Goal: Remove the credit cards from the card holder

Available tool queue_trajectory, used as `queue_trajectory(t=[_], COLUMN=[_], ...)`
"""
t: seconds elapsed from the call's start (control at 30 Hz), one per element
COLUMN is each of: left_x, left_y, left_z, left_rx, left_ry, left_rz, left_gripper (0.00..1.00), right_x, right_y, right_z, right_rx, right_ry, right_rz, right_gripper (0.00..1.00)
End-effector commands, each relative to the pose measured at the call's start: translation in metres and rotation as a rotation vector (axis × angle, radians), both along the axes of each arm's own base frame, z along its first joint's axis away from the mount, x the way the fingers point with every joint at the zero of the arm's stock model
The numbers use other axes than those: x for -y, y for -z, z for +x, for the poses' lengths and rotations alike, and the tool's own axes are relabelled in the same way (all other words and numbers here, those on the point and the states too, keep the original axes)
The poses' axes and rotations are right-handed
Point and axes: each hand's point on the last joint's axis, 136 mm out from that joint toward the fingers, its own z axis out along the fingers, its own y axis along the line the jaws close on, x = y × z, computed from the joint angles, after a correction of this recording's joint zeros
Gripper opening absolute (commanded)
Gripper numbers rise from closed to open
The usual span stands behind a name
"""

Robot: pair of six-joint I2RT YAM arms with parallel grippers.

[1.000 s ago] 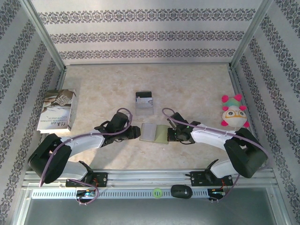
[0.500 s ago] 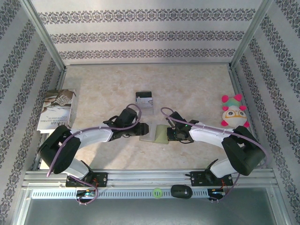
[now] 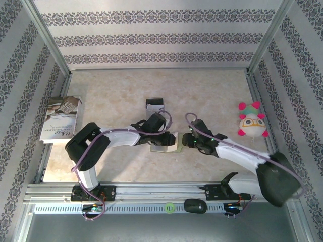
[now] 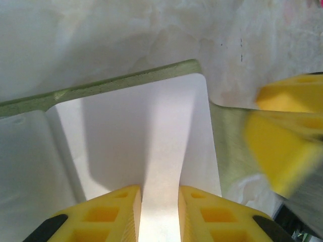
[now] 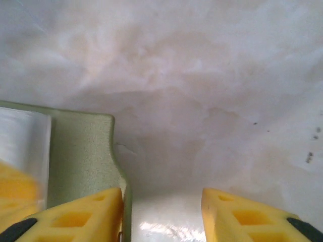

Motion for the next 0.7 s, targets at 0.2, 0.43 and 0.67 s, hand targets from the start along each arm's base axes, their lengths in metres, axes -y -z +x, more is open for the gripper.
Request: queue_trajectory(t=[0.2, 0.43, 0.67], left_x=[0.017, 0.011, 0.009], left_y=[0.000, 0.000, -0.003], left_z=[-0.003, -0.006, -0.006], left_rx=[-0.029, -0.025, -0.011], left_ry=[0.054, 0.042, 0.040], left_rz=[-0.017, -0.013, -0.011], left_gripper=[0.26, 0.26, 0.25], right_x=[-0.010, -0.047, -0.054], right_y=[-0.056, -0.046, -0.006], right_z=[-0.001, 0.024, 0.029], right_rx=[0.156, 0.041, -0.058], right_ry=[-0.014, -0.046, -0.023], right_rz=[0.194, 0.314, 0.309], right_gripper=[0.47, 0.19, 0.12])
